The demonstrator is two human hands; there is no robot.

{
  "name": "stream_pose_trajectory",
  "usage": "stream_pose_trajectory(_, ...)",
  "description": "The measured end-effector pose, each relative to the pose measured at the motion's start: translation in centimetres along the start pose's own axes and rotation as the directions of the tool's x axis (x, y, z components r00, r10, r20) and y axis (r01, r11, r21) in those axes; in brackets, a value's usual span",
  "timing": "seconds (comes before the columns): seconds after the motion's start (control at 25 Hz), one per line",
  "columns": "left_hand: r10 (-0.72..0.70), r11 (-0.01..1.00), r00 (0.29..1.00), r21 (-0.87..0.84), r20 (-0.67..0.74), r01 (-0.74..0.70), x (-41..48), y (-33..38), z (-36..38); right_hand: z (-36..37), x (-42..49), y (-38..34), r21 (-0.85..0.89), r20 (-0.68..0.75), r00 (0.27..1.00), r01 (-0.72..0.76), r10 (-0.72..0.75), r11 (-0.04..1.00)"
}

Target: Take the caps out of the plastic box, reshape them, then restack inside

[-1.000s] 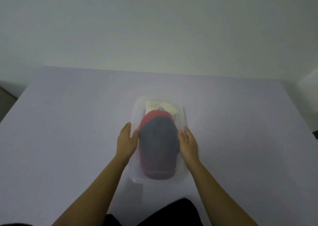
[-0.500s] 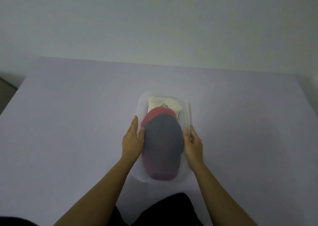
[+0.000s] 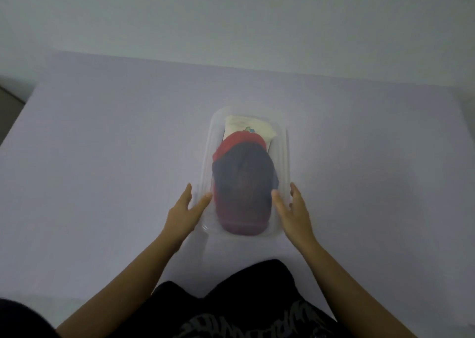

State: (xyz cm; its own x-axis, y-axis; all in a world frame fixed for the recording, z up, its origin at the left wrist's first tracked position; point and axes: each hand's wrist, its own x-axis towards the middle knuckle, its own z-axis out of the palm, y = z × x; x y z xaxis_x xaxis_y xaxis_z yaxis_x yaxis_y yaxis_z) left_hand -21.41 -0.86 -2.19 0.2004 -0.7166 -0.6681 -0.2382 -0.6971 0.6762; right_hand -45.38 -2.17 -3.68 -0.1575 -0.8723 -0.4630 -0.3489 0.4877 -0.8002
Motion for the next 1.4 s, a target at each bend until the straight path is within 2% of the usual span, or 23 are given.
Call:
stream_pose_trajectory(0.08, -0.046, 0.979, 0.996, -0.196, 0.075, 0.059, -1.8, -1.8, 0.7, 0.4, -2.5, 1.8, 0.107, 0.169, 0.984, -0.078, 0.059, 0.991)
stream_pose_trajectory(0.2, 0.021, 0.942, 0.996, -0.337, 0.087, 0.010, -1.3, -1.4, 1.4, 0.8, -2.4, 2.3, 0.271, 0.166, 0.983, -0.124, 0.080, 0.955)
stream_pose_trajectory(0.28, 0.063, 0.920, 0.994, -0.392, 0.089, -0.023, 0.0, 0.6, 1.6, 0.5, -0.1, 1.0, 0.312, 0.157, 0.984, -0.126, 0.080, 0.942)
stream_pose_trajectory(0.48, 0.132, 0.902, 0.987, -0.424, 0.090, -0.082, 5.7, 7.6, 1.4, -0.6, 8.0, -3.6, 0.328, 0.144, 0.989, -0.077, 0.030, 0.941)
stream_pose_trajectory(0.64, 0.103, 0.910, 0.990, -0.411, 0.100, -0.053, 9.9, 11.7, 1.4, -0.8, 13.0, -6.4, 0.347, 0.180, 0.983, -0.086, 0.024, 0.934)
stream_pose_trajectory(0.96, 0.053, 0.908, 0.994, -0.420, 0.099, -0.007, 14.1, 14.4, 2.5, -1.1, 18.4, -7.3, 0.303, 0.221, 0.975, -0.076, 0.007, 0.950)
stream_pose_trajectory(1.04, 0.052, 0.945, 0.996, -0.326, 0.079, -0.023, 14.2, 14.7, 2.8, -1.4, 18.3, -8.0, 0.244, 0.226, 0.974, -0.076, 0.019, 0.967)
stream_pose_trajectory(1.12, 0.130, 0.989, 0.991, -0.070, 0.008, -0.129, 13.7, 15.3, 2.8, -1.8, 17.7, -8.8, 0.092, 0.183, 0.983, -0.040, 0.023, 0.995)
stream_pose_trajectory(1.16, 0.194, 0.980, 0.980, 0.051, -0.049, -0.191, 13.0, 15.6, 2.8, -2.1, 16.9, -9.6, 0.000, 0.136, 0.991, 0.001, -0.001, 1.000)
stream_pose_trajectory(1.28, 0.411, 0.874, 0.905, 0.332, -0.111, -0.356, 11.1, 16.4, 2.5, -2.3, 14.9, -11.3, -0.157, 0.036, 0.992, 0.127, -0.123, 0.979)
stream_pose_trajectory(1.36, 0.508, 0.756, 0.861, 0.496, -0.032, -0.427, 9.9, 17.2, 2.3, -2.2, 13.4, -12.7, -0.253, 0.002, 0.983, 0.180, -0.186, 0.951)
stream_pose_trajectory(1.4, 0.529, 0.724, 0.849, 0.524, -0.006, -0.448, 9.2, 17.7, 2.1, -1.9, 12.4, -13.5, -0.220, -0.030, 0.981, 0.180, -0.191, 0.959)
